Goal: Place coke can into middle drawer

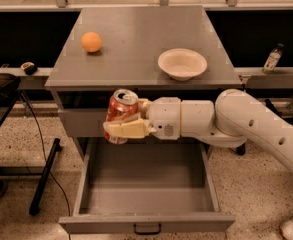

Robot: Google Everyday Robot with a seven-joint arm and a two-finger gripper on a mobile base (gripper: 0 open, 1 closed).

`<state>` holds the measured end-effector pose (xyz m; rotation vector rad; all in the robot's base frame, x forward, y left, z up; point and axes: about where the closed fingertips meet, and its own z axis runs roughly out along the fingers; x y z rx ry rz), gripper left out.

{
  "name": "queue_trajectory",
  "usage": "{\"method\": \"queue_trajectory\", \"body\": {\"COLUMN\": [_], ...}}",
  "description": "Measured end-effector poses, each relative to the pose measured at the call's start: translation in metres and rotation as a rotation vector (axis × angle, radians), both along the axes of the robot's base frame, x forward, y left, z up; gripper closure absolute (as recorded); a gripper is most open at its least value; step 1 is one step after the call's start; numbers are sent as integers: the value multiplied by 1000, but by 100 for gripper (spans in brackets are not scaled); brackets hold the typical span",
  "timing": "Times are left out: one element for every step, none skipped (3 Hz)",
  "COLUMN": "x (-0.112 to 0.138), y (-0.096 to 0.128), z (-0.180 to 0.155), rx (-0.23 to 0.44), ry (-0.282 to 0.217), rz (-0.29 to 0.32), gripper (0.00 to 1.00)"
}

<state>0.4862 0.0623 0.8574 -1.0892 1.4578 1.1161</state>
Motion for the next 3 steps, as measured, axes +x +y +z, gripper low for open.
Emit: {"method": "queue_trajectory", "body": {"x": [2, 8, 14], "y": [0, -4, -29], "z": [0, -38, -133], "rx": [1, -16, -116], "ry": [-1, -37, -107], "rz": [-2, -30, -113], "gripper": [100, 100, 100]}}
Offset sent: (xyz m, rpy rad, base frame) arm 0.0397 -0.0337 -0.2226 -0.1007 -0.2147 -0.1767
